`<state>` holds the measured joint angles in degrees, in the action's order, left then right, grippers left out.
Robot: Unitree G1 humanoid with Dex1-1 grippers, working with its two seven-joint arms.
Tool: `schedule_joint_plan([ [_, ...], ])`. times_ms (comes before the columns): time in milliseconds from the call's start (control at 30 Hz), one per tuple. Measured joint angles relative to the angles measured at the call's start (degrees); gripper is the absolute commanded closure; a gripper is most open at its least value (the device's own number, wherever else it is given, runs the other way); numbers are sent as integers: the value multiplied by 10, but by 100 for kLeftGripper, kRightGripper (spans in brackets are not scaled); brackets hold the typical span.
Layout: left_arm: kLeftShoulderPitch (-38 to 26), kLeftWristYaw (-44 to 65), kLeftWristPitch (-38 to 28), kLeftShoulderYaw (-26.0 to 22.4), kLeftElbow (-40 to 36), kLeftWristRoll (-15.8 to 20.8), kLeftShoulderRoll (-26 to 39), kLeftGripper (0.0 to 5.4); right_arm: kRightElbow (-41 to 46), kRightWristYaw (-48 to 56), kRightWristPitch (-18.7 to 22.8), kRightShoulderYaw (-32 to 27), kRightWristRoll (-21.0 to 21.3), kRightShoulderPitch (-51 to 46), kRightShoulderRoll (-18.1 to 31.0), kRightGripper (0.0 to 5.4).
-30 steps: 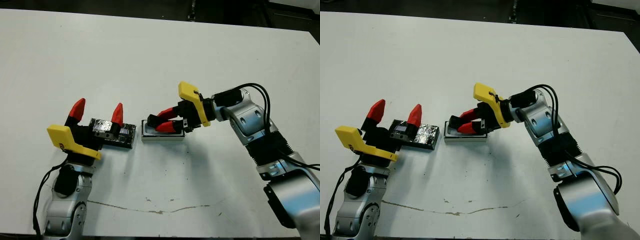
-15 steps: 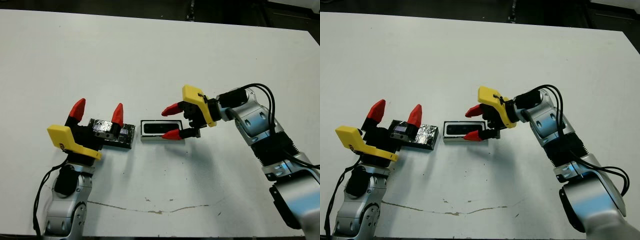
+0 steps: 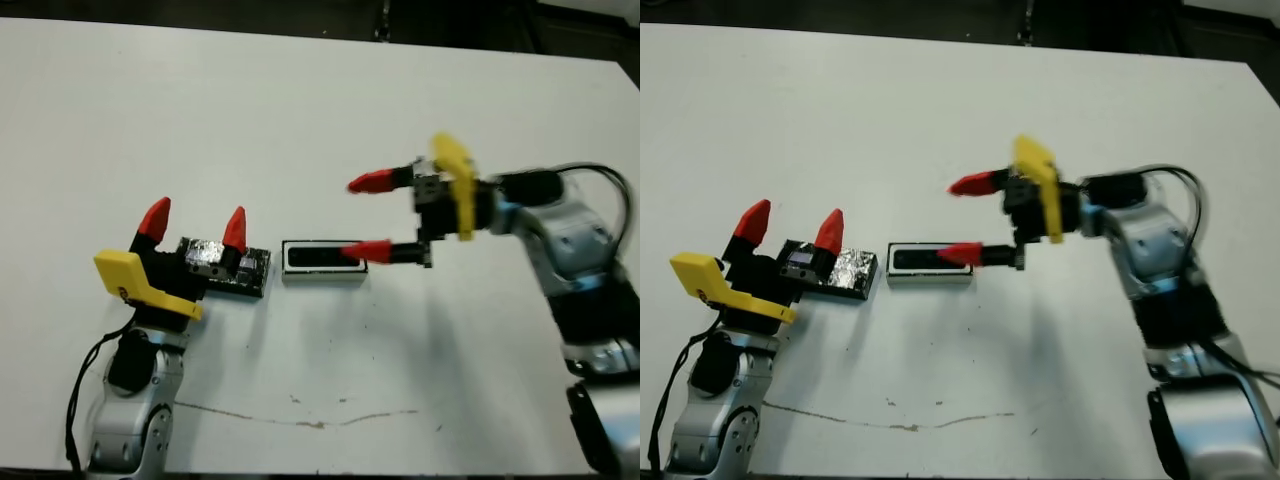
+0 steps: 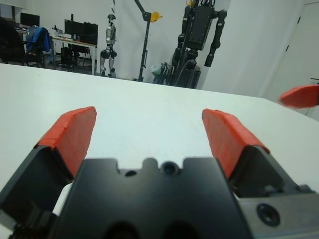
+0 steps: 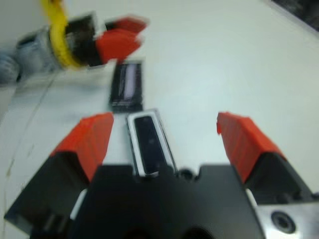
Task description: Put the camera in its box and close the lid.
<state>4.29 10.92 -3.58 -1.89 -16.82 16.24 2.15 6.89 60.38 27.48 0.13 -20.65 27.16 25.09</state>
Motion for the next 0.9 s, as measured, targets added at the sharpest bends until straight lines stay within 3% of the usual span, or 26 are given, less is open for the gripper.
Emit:
schedule_joint_plan([
  [200, -4, 14, 1, -8, -6, 0, 21, 0, 140, -163, 1, -97, -43, -206, -50, 94],
  [400, -11, 38, 1, -23, -22, 0, 59, 0, 182, -243, -81, -124, -52, -348, -118, 188],
  [567, -28, 72, 12, -41, -38, 7, 109, 0, 173, -284, -140, -114, -49, -393, -161, 269],
  [900, -106, 275, 45, -80, -4, 34, 323, 0, 148, -364, -166, -82, -30, -411, -202, 428],
])
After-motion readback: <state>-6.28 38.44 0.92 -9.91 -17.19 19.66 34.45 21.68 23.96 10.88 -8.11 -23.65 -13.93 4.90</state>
